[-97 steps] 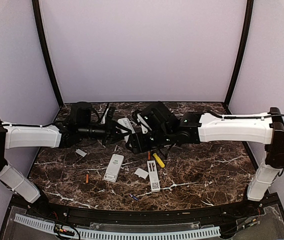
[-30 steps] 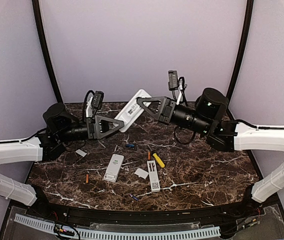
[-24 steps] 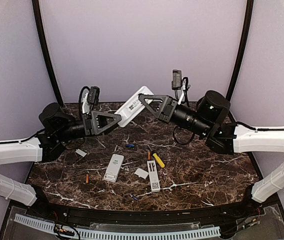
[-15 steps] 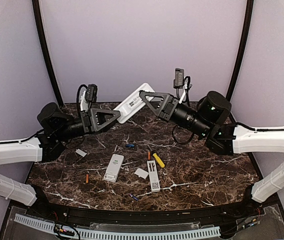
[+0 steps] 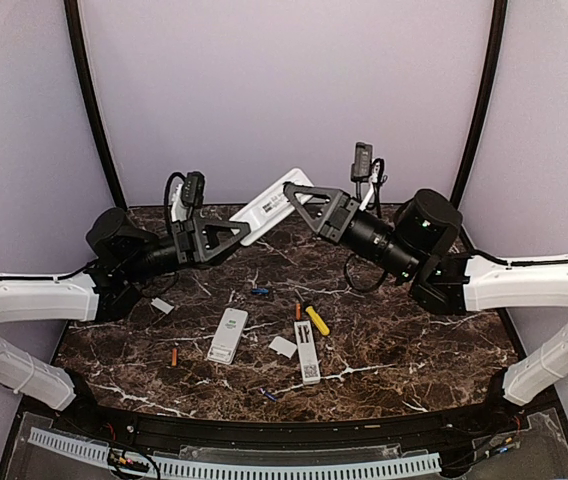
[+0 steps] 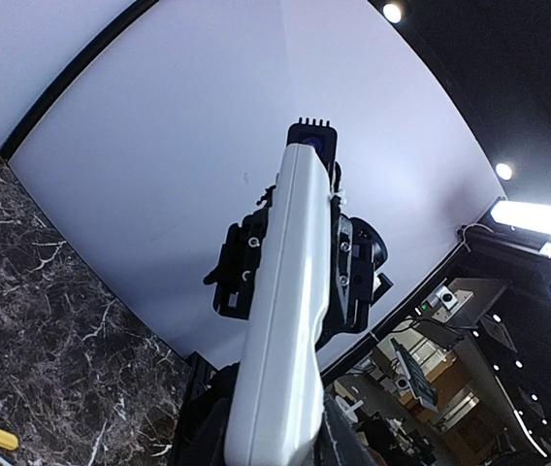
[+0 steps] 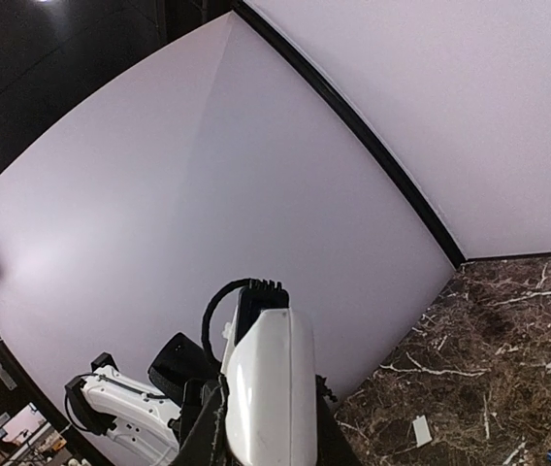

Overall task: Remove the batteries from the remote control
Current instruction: Pass from the right arm to the left, then pick up the screwdriver from the center of the board.

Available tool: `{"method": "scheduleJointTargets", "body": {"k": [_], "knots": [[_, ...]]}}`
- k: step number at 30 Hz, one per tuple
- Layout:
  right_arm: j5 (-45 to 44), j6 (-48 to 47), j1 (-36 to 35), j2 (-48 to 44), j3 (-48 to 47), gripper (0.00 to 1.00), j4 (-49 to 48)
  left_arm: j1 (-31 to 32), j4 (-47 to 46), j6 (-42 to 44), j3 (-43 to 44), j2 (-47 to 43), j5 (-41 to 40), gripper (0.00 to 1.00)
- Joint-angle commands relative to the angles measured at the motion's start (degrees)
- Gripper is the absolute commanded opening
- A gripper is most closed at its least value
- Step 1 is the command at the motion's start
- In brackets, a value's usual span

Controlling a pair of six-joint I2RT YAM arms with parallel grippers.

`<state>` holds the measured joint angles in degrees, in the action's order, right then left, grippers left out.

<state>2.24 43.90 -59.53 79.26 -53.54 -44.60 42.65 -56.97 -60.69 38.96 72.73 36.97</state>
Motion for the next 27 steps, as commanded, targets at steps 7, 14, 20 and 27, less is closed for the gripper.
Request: {"method": "scheduleJointTargets", "body": {"k": [7,14,20,27], "knots": [[-5.35,2.36,-0.37,-1.09,4.58,0.07,3.6,-0.01,-2.33,-2.73,0.85,0.95,0.85,0.03],[-6.66,3.42,-0.3,-3.7,9.34,0.57,4.5,-2.29,7.9,-2.26,-0.68,-0.91,1.43,0.0],[-6.78,2.07,-0.05,-5.35,9.12,0.81,9.78,-7.77,13.83,-2.82,-2.16,-1.35,6.5,0.0],[-10.88,1.13,2.19,-12.46,9.2,0.89,29.56,-15.62,38.79,13.33,0.0,-2.16,16.27,0.0]]}}
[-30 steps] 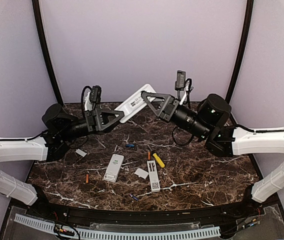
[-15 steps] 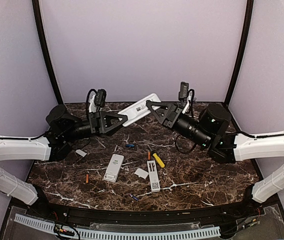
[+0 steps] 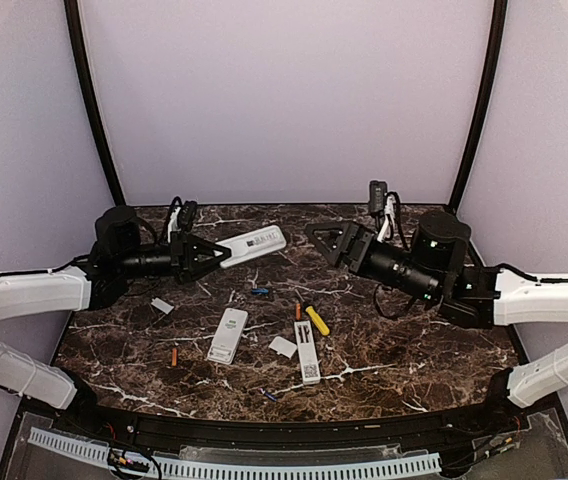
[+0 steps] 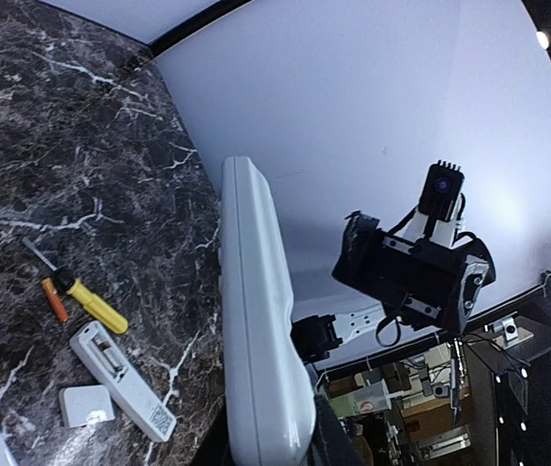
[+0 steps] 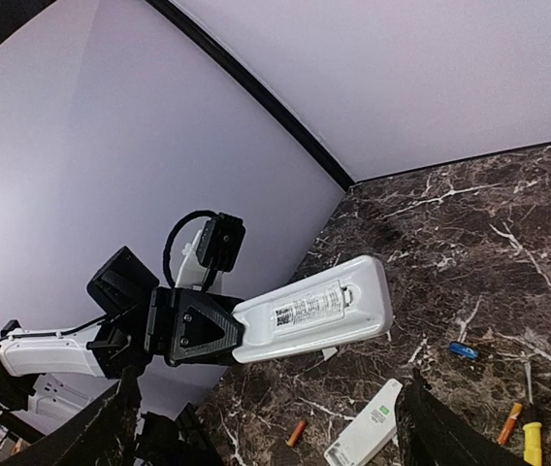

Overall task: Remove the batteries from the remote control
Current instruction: Pick up the screwdriver from the center of the board.

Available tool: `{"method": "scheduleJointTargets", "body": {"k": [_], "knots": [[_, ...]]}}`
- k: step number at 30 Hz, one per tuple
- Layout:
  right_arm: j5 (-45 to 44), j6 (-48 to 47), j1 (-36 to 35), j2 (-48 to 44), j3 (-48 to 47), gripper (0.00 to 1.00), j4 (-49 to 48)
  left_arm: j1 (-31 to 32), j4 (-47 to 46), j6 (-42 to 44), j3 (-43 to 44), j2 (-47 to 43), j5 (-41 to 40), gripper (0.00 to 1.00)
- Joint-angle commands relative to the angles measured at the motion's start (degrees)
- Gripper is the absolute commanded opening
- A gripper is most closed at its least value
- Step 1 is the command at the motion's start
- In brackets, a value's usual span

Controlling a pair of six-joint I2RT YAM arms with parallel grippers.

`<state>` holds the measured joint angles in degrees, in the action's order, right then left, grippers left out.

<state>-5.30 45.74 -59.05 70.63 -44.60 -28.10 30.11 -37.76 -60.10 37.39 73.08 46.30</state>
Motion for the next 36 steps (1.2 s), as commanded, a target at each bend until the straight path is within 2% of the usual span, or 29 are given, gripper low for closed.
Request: {"method": "scheduleJointTargets", "body": {"k": [1,3,6,9,13,19,22,26,33,36], "knots": [[-3.51,-0.58,2.47,-4.55,-0.01,0.88,17.41,-3.97,30.44,20.35,3.71,-2.73,5.37,0.0],[-4.61,-0.06,3.57,-4.86,-1.25,0.88,26.46,-4.9,41.81,29.49,6.54,-3.26,0.63,0.0],[-5.44,0.3,4.34,-2.61,-3.17,0.85,38.84,-6.32,47.73,37.34,9.05,-3.02,-0.65,0.0],[-3.82,0.76,4.47,1.75,-4.52,0.79,44.0,-6.85,50.54,40.23,10.53,-1.45,1.73,0.0],[-0.35,0.58,4.48,8.6,-6.0,0.69,45.64,-6.95,51.08,42.23,11.49,0.68,7.97,0.0],[0.72,-3.16,4.47,18.72,-10.82,0.56,48.56,-7.06,54.74,45.02,12.3,1.53,9.58,0.0],[0.97,-5.49,4.51,21.94,-13.06,0.53,49.43,-7.12,57.8,46.16,12.75,2.23,9.25,0.0],[1.04,-8.46,4.47,24.98,-15.35,0.48,50.42,-7.17,59.4,46.57,13.08,2.34,4.51,0.0],[0.36,-11.3,4.46,30.3,-18.63,0.4,51.38,-7.17,59.86,47.01,13.52,3.35,5.36,0.0],[-0.34,-11.99,4.49,32.12,-19.46,0.38,51.43,-7.17,60.69,47.12,14.04,3.32,3.37,0.0]]}}
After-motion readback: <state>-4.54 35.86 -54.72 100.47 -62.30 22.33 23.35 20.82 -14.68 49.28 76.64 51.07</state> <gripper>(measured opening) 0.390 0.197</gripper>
